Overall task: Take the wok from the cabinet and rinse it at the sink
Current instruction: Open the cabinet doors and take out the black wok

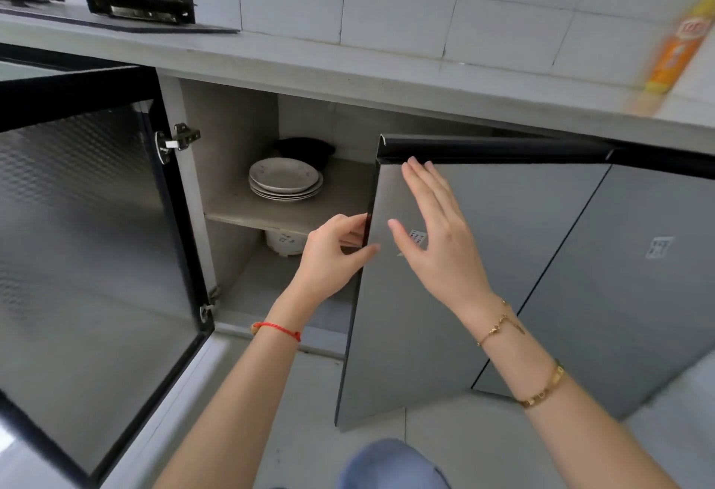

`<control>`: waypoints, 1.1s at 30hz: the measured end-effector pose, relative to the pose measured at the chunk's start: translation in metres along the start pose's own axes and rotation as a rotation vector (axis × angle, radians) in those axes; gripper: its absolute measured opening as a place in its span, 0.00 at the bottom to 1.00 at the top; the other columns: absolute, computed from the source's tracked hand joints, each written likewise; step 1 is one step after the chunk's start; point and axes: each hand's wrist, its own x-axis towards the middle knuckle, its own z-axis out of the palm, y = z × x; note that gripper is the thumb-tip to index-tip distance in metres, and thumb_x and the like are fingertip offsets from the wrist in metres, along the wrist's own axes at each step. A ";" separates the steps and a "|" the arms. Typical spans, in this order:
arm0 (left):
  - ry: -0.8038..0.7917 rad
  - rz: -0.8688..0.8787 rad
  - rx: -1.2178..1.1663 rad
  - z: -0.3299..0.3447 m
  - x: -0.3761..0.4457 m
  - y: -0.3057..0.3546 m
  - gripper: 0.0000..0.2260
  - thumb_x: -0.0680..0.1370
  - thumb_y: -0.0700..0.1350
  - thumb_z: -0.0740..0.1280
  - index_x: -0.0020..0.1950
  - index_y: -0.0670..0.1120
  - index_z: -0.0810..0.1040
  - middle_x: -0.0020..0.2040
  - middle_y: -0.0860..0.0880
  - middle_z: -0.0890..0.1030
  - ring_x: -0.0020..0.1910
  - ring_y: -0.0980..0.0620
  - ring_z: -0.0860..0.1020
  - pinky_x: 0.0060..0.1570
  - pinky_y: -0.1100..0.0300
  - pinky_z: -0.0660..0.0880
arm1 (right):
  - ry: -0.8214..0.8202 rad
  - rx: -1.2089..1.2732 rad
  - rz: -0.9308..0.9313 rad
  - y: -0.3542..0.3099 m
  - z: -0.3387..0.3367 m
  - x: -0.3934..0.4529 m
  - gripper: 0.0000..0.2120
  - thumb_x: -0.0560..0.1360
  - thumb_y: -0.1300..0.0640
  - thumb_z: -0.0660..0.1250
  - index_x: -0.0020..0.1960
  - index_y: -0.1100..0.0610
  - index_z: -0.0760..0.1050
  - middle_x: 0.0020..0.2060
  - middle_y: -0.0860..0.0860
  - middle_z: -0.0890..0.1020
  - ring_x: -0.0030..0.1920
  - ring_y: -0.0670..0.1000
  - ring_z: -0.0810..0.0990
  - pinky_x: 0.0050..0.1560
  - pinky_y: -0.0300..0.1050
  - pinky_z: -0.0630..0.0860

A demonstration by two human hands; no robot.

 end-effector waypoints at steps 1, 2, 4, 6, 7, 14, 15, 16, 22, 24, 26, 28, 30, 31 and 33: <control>-0.007 0.017 0.004 0.001 -0.006 0.004 0.16 0.73 0.42 0.74 0.61 0.51 0.81 0.45 0.54 0.80 0.47 0.55 0.82 0.56 0.56 0.79 | 0.003 0.005 0.003 -0.003 -0.005 -0.007 0.31 0.80 0.55 0.66 0.79 0.58 0.58 0.78 0.50 0.61 0.79 0.47 0.53 0.77 0.56 0.59; -0.014 0.035 0.007 0.001 -0.012 0.007 0.15 0.73 0.42 0.74 0.59 0.51 0.82 0.45 0.53 0.80 0.46 0.55 0.82 0.55 0.56 0.79 | 0.006 0.009 0.007 -0.007 -0.009 -0.015 0.31 0.80 0.55 0.66 0.79 0.58 0.58 0.78 0.50 0.60 0.79 0.47 0.53 0.77 0.57 0.59; -0.026 0.081 0.007 0.004 -0.024 0.015 0.14 0.72 0.43 0.75 0.57 0.52 0.82 0.44 0.54 0.80 0.44 0.56 0.82 0.53 0.57 0.79 | 0.016 0.016 0.016 -0.013 -0.018 -0.030 0.32 0.80 0.55 0.66 0.79 0.59 0.58 0.79 0.50 0.59 0.80 0.47 0.52 0.77 0.58 0.59; -0.035 0.132 -0.009 0.008 -0.037 0.022 0.15 0.71 0.42 0.76 0.57 0.53 0.82 0.43 0.55 0.79 0.43 0.56 0.82 0.51 0.58 0.80 | 0.036 0.027 0.026 -0.021 -0.026 -0.045 0.32 0.79 0.55 0.67 0.79 0.60 0.57 0.79 0.51 0.59 0.80 0.48 0.52 0.77 0.59 0.59; -0.041 0.153 -0.020 0.011 -0.044 0.026 0.16 0.71 0.42 0.76 0.57 0.53 0.82 0.42 0.55 0.79 0.43 0.56 0.81 0.51 0.59 0.79 | 0.044 0.027 0.031 -0.024 -0.030 -0.052 0.32 0.79 0.55 0.67 0.78 0.60 0.57 0.79 0.51 0.58 0.80 0.48 0.52 0.77 0.59 0.59; -0.154 0.238 -0.152 0.033 -0.084 0.055 0.16 0.70 0.44 0.77 0.56 0.53 0.83 0.47 0.54 0.81 0.47 0.57 0.80 0.53 0.64 0.74 | 0.139 0.012 0.080 -0.037 -0.068 -0.101 0.33 0.78 0.57 0.68 0.77 0.63 0.59 0.78 0.53 0.60 0.79 0.50 0.55 0.78 0.51 0.58; -0.180 0.241 -0.167 0.038 -0.089 0.060 0.15 0.70 0.45 0.78 0.56 0.51 0.83 0.50 0.56 0.82 0.50 0.59 0.80 0.55 0.67 0.72 | 0.163 0.012 0.090 -0.038 -0.074 -0.109 0.33 0.78 0.57 0.69 0.77 0.63 0.59 0.78 0.54 0.60 0.79 0.50 0.56 0.78 0.51 0.58; -0.204 0.238 -0.185 0.044 -0.093 0.064 0.16 0.70 0.45 0.78 0.57 0.49 0.84 0.53 0.58 0.82 0.54 0.61 0.80 0.57 0.68 0.71 | 0.186 0.010 0.101 -0.039 -0.079 -0.117 0.33 0.77 0.57 0.69 0.77 0.63 0.59 0.78 0.54 0.60 0.79 0.51 0.56 0.78 0.51 0.59; -0.333 0.333 -0.202 0.080 -0.107 0.094 0.24 0.69 0.47 0.78 0.64 0.48 0.80 0.62 0.64 0.77 0.64 0.68 0.74 0.65 0.69 0.68 | 0.281 -0.117 0.146 -0.033 -0.112 -0.155 0.33 0.77 0.59 0.70 0.76 0.65 0.60 0.77 0.55 0.62 0.79 0.53 0.57 0.76 0.60 0.61; -0.390 0.360 -0.218 0.092 -0.109 0.104 0.26 0.71 0.47 0.77 0.68 0.47 0.77 0.66 0.57 0.77 0.68 0.63 0.73 0.69 0.62 0.69 | 0.283 -0.157 0.179 -0.033 -0.124 -0.164 0.33 0.77 0.59 0.70 0.76 0.64 0.60 0.77 0.55 0.62 0.79 0.52 0.57 0.76 0.60 0.61; -0.417 0.396 -0.232 0.104 -0.111 0.111 0.28 0.72 0.48 0.77 0.70 0.45 0.75 0.69 0.52 0.76 0.70 0.60 0.72 0.70 0.57 0.69 | 0.275 -0.192 0.212 -0.033 -0.135 -0.173 0.32 0.77 0.58 0.69 0.76 0.65 0.60 0.77 0.55 0.62 0.79 0.53 0.56 0.76 0.60 0.61; -0.415 0.440 -0.254 0.115 -0.114 0.116 0.28 0.72 0.47 0.76 0.71 0.46 0.74 0.70 0.54 0.75 0.70 0.60 0.71 0.70 0.59 0.68 | 0.267 -0.218 0.244 -0.033 -0.146 -0.182 0.32 0.77 0.58 0.70 0.76 0.65 0.60 0.77 0.54 0.62 0.79 0.52 0.56 0.76 0.60 0.61; -0.398 0.477 -0.268 0.126 -0.119 0.122 0.29 0.72 0.48 0.75 0.72 0.49 0.71 0.70 0.60 0.72 0.70 0.62 0.70 0.70 0.63 0.67 | 0.264 -0.248 0.280 -0.032 -0.158 -0.189 0.33 0.77 0.57 0.70 0.76 0.64 0.60 0.77 0.53 0.62 0.79 0.52 0.56 0.76 0.59 0.61; -0.399 0.491 -0.268 0.131 -0.122 0.125 0.30 0.73 0.49 0.75 0.73 0.50 0.69 0.70 0.63 0.70 0.70 0.63 0.70 0.69 0.64 0.67 | 0.265 -0.267 0.300 -0.031 -0.164 -0.193 0.33 0.77 0.57 0.70 0.77 0.64 0.60 0.77 0.53 0.62 0.79 0.51 0.56 0.76 0.58 0.61; -0.418 0.511 -0.262 0.141 -0.125 0.133 0.31 0.73 0.50 0.75 0.74 0.52 0.69 0.71 0.63 0.70 0.70 0.64 0.70 0.68 0.62 0.70 | 0.280 -0.303 0.345 -0.029 -0.174 -0.201 0.32 0.77 0.56 0.69 0.77 0.63 0.61 0.78 0.52 0.62 0.79 0.51 0.55 0.76 0.57 0.61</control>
